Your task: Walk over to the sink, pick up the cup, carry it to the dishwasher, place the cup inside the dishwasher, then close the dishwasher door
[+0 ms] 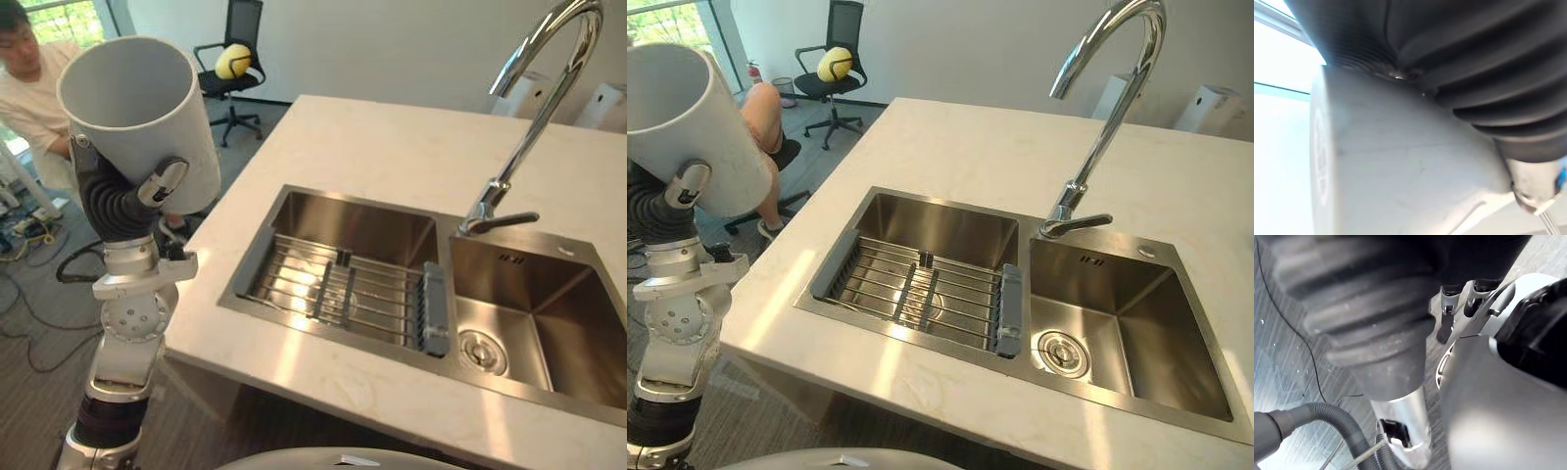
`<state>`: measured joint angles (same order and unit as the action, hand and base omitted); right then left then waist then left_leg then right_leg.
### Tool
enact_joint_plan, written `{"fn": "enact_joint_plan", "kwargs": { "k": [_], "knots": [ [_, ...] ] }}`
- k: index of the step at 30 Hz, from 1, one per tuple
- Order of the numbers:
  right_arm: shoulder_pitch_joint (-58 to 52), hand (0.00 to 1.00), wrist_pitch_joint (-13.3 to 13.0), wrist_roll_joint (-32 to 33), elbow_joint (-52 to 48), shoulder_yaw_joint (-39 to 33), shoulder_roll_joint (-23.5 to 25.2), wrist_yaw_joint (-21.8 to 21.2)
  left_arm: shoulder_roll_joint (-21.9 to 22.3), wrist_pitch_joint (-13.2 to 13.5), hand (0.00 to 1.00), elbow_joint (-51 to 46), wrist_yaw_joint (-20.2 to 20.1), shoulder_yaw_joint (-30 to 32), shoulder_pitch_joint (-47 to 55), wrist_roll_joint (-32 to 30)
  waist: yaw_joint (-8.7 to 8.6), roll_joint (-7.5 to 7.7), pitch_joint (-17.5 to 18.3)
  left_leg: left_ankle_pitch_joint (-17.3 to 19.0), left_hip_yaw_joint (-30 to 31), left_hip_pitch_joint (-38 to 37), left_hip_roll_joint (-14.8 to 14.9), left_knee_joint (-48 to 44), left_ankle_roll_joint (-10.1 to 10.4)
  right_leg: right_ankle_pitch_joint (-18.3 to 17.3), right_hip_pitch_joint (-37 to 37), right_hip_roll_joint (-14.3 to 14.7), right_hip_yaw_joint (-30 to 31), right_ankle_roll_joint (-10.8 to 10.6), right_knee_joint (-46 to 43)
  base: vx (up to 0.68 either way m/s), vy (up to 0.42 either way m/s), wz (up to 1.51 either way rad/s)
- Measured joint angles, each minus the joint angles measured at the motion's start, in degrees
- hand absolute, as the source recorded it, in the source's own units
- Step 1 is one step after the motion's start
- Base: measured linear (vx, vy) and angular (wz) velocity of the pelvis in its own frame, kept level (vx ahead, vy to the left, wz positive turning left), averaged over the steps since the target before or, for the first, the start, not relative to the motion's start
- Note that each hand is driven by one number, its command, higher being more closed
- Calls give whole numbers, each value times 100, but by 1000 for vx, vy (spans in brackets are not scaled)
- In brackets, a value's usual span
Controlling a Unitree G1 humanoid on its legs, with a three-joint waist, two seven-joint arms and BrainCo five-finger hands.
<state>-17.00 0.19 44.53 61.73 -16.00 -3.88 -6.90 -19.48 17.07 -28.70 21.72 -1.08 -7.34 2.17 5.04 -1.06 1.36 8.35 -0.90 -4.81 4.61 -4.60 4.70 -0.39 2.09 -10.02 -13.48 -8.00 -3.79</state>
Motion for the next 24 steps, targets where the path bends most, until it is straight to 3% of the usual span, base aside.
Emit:
{"fn": "enact_joint_plan", "kwargs": {
  "k": [7, 10, 13, 15, 18, 21, 22, 24],
  "knots": [
    [105, 0, 126, -512, -66, -14, -4, 230, 351, -264, 100, -15, -320, 796, 781, 69, 114, 96, 18, 54, 164, 228, -113, -252, -75, -123, -218, -160, 31, 21, -404, -68, 20, 8],
    [55, 0, 154, -661, -67, -115, 31, 232, 528, -297, 100, 11, -344, 893, 970, 218, 62, 104, 5, 72, 653, 414, -122, -341, -72, -214, -234, -100, 503, 162, -710, 5, 16, 88],
    [5, 0, 129, -607, -66, -81, 128, 229, 576, -158, 100, 83, -466, 1009, 1041, 281, 123, 280, -10, -100, 1366, 639, -205, -347, -31, -665, -471, -82, 1013, 209, -1632, 17, -51, 133],
    [77, 0, 128, -572, -67, 17, 127, 210, 595, 62, 100, 308, -516, 1051, 1065, 338, 155, 373, 7, -280, 1967, 939, -312, -345, 92, -1022, -609, -39, 1432, 59, -2165, -29, -206, 144],
    [188, 0, 53, -447, -132, 145, 133, 233, 592, 254, 100, 415, -656, 1139, 1145, 532, 347, 414, -1, -555, 2129, 1243, -423, -475, 284, -1561, -377, -31, 1608, 16, -1970, -50, -218, 115],
    [126, 0, -7, -441, -273, 384, 33, 237, 617, 422, 100, 542, -835, 1057, 1254, 746, 298, 201, -265, -907, 1847, 1420, -443, -642, 291, -1936, -15, 42, 1471, -1, -1771, -167, -120, 108],
    [130, 0, -2, -427, -271, 462, -16, 234, 620, 428, 100, 585, -857, 969, 1275, 776, 242, 139, -305, -1021, 1681, 1421, -406, -604, 223, -1975, 36, 60, 1319, 89, -1825, -290, -82, 116],
    [125, 0, 39, -192, -255, 498, -70, 240, 755, 502, 100, 709, -1108, 740, 1344, 779, 78, -63, -473, -1050, 566, 1395, 5, -352, -433, -2017, 387, 143, 749, 193, -1926, -350, -105, 149]
  ]
}}
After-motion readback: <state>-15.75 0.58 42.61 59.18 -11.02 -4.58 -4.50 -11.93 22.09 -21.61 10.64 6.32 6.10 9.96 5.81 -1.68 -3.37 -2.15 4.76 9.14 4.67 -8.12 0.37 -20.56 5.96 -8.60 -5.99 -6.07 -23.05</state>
